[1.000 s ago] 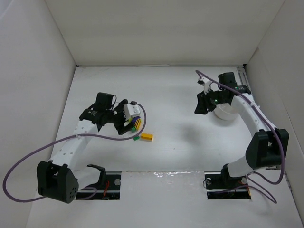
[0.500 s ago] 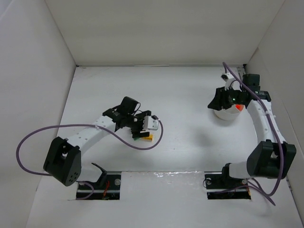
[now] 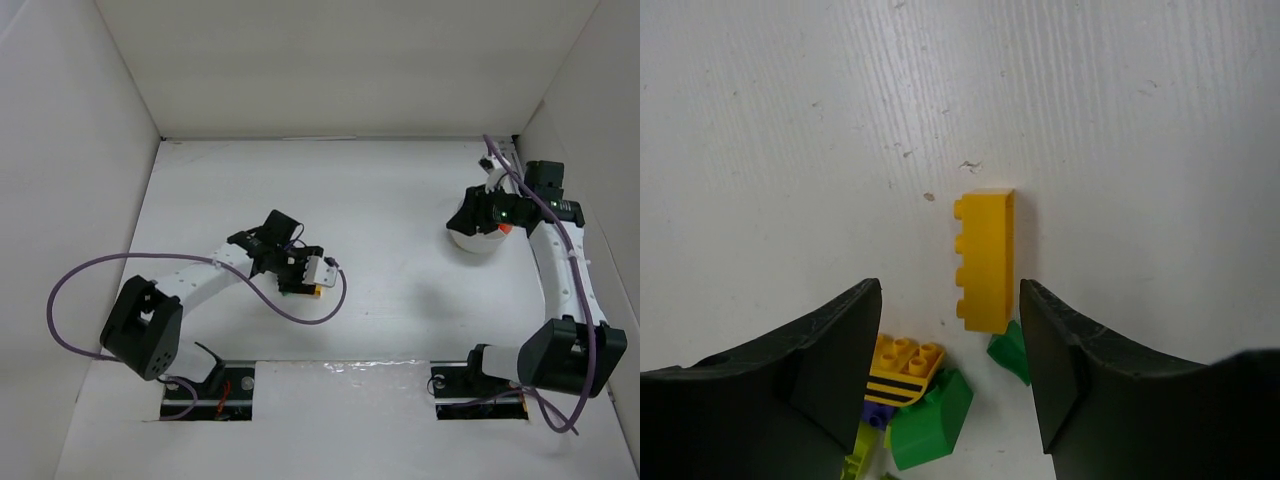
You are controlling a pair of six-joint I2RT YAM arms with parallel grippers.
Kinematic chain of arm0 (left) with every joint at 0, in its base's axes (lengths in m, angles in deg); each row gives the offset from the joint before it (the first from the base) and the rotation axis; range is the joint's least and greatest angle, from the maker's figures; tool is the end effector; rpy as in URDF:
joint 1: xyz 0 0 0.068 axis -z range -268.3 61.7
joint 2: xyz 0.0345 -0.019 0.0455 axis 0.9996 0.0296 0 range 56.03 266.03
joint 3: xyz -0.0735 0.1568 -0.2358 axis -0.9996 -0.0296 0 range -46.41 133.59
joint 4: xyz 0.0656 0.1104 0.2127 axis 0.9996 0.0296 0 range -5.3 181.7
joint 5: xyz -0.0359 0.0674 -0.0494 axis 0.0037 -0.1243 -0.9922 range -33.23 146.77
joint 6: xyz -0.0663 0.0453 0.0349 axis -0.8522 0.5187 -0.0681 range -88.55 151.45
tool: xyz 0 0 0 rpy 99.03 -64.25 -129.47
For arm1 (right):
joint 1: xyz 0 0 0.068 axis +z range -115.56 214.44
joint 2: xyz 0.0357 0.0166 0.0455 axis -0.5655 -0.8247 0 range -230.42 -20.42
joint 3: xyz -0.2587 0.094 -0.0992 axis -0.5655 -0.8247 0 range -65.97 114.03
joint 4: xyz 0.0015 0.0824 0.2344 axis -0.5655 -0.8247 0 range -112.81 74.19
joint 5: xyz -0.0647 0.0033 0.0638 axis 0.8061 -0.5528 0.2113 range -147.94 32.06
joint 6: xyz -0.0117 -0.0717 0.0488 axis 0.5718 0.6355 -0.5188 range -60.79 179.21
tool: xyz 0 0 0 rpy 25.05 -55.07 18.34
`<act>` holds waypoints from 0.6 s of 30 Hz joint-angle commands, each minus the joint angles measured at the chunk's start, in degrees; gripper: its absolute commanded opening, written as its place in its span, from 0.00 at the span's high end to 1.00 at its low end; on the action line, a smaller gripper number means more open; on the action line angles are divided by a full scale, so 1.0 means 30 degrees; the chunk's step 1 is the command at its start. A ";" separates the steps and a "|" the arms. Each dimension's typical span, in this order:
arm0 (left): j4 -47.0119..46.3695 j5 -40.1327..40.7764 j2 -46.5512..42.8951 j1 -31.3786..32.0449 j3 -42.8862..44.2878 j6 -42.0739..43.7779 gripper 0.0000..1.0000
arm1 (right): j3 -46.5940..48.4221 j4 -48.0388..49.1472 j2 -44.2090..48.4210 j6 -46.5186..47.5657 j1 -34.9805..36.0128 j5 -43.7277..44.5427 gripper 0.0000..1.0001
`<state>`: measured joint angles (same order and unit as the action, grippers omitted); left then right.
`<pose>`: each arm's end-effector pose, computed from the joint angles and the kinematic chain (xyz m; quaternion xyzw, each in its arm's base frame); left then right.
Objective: Sort the legos into containers by color
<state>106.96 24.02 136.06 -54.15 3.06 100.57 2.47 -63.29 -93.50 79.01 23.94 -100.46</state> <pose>0.2119 -0.1944 0.2168 0.7688 0.4939 -0.1631 0.3720 0.2584 0.0055 0.3231 -0.1887 0.8691 0.2520 0.3816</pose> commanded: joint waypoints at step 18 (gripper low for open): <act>0.0490 0.2156 0.2913 0.2913 0.2025 -0.1390 0.57 | 0.0359 0.0887 0.0336 -0.1617 -0.2359 -0.0240 0.46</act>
<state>108.01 28.76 144.43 -45.63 6.99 97.86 2.47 -62.09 -93.26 74.42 17.21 -100.38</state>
